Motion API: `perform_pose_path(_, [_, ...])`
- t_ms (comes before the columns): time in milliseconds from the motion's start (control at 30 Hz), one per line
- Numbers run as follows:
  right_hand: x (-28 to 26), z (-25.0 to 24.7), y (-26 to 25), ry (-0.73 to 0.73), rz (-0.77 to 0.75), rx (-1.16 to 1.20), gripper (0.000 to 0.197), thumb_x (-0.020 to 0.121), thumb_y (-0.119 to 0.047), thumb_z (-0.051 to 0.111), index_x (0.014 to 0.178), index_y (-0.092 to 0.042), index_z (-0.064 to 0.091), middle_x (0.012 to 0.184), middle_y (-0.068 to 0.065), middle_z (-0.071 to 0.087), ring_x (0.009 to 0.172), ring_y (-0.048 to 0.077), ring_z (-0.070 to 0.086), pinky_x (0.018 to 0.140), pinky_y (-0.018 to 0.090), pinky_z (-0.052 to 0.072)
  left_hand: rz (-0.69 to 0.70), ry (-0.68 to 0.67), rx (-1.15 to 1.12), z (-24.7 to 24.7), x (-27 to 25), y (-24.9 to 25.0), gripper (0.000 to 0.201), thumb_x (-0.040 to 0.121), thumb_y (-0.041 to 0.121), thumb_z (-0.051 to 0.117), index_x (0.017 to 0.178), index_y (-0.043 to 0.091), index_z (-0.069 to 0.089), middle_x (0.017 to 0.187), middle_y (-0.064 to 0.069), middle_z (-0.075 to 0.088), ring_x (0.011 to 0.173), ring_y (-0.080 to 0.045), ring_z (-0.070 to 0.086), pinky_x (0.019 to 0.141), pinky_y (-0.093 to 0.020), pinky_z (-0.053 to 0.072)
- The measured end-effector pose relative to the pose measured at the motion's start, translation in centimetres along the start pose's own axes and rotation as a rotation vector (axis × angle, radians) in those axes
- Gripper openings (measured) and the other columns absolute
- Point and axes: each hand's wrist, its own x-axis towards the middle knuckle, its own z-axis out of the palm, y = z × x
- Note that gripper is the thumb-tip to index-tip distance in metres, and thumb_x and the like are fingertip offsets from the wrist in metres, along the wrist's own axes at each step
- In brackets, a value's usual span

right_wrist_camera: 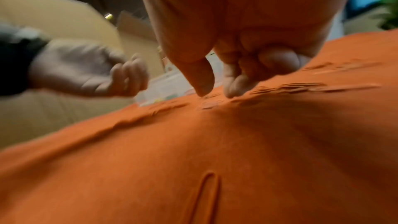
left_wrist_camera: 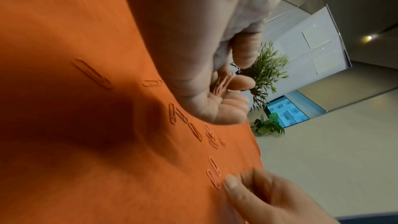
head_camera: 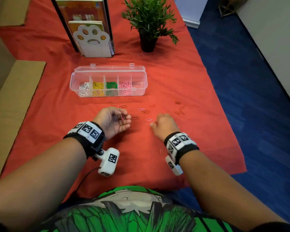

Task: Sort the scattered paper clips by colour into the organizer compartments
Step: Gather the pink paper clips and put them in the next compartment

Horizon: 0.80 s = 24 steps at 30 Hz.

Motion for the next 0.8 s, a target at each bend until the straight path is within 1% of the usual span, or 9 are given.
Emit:
perform_pose_path(67, [0.0,0.9,-0.8,0.085,-0.099,-0.053,0.035,0.087,-0.030,0.057,0.112,-0.007,0.049,0.114,0.016,0.050,0.109,0.034,0.049,0.093,0.040,0.045,0.012,0.103,0.096,1.2,1.2,-0.1,0.026,0.088,0.021,0.041,0.065,0.014,0.051,0.051,0.001,0.055,0.042,-0.010,0.051,0.049,-0.021,0.052])
perform_pose_path(167, [0.2,1.4,-1.4,0.095,-0.194,-0.151,0.028,0.089,-0.023,0.053,0.113,-0.009,0.047,0.113,0.015,0.046,0.107,0.034,0.048,0.088,0.042,0.047,0.211,0.307,0.515,2.2,3.3,-0.2,0.035,0.092,0.037,0.049,0.063,0.018,0.055,0.049,0.003,0.042,0.041,-0.011,0.037,0.042,-0.019,0.043])
perform_pose_path(233, [0.1,1.6,-1.5,0.092,-0.234,-0.230,0.021,0.092,-0.014,0.043,0.112,-0.008,0.048,0.113,0.014,0.046,0.106,0.034,0.049,0.085,0.043,0.045,0.366,0.392,0.906,2.3,4.3,-0.1,0.028,0.088,0.039,0.055,0.068,0.020,0.062,0.061,-0.001,0.054,0.048,-0.016,0.047,0.052,-0.022,0.043])
perform_pose_path(300, [-0.3,1.7,-1.5,0.085,-0.263,-0.307,0.027,0.092,-0.006,0.030,0.111,-0.005,0.048,0.113,0.015,0.048,0.106,0.034,0.050,0.082,0.044,0.045,0.448,0.422,1.246,2.7,4.7,0.0,0.019,0.086,0.037,0.057,0.087,0.023,0.070,0.077,-0.004,0.066,0.071,-0.024,0.062,0.068,-0.026,0.045])
perform_pose_path(367, [-0.9,1.8,-1.2,0.093,-0.302,-0.354,0.044,0.085,-0.005,0.012,0.110,-0.004,0.048,0.113,0.016,0.050,0.104,0.035,0.052,0.080,0.044,0.046,0.509,0.396,1.471,3.3,5.1,-0.1,0.024,0.088,0.032,0.056,0.107,0.022,0.068,0.106,-0.006,0.070,0.102,-0.025,0.062,0.087,-0.027,0.044])
perform_pose_path(433, [-1.2,1.5,-0.6,0.056,-0.297,-0.363,0.051,0.079,-0.008,0.006,0.109,-0.004,0.047,0.113,0.017,0.050,0.103,0.035,0.053,0.081,0.044,0.047,0.545,0.367,1.580,4.0,5.6,-0.1,0.029,0.090,0.028,0.054,0.116,0.021,0.064,0.122,-0.010,0.064,0.115,-0.027,0.057,0.097,-0.029,0.041])
perform_pose_path(567, [-0.5,0.4,1.3,-0.043,-0.110,0.013,0.022,0.088,-0.002,0.037,0.108,-0.003,0.046,0.110,0.018,0.054,0.101,0.033,0.056,0.086,0.037,0.044,0.505,0.337,1.770,4.9,6.6,-0.2,0.030,0.091,0.024,0.051,0.117,0.018,0.064,0.118,-0.016,0.061,0.109,-0.032,0.057,0.092,-0.035,0.046])
perform_pose_path(700, [0.5,-1.3,4.2,-0.037,0.174,0.452,0.016,0.090,-0.008,0.041,0.087,-0.020,0.051,0.087,0.002,0.058,0.081,0.019,0.053,0.075,0.025,0.040,0.465,0.351,1.810,4.9,7.2,-0.5,0.022,0.090,0.019,0.052,0.103,0.007,0.065,0.109,-0.017,0.061,0.100,-0.034,0.059,0.084,-0.038,0.048])
perform_pose_path(800, [0.5,-2.6,6.0,-0.068,0.355,0.845,0.026,0.091,-0.004,0.038,0.075,-0.021,0.049,0.066,-0.003,0.047,0.058,0.011,0.046,0.048,0.018,0.040,0.438,0.390,1.775,4.8,7.4,-0.8,0.020,0.090,0.018,0.050,0.098,0.005,0.063,0.106,-0.018,0.060,0.096,-0.036,0.059,0.083,-0.040,0.049])
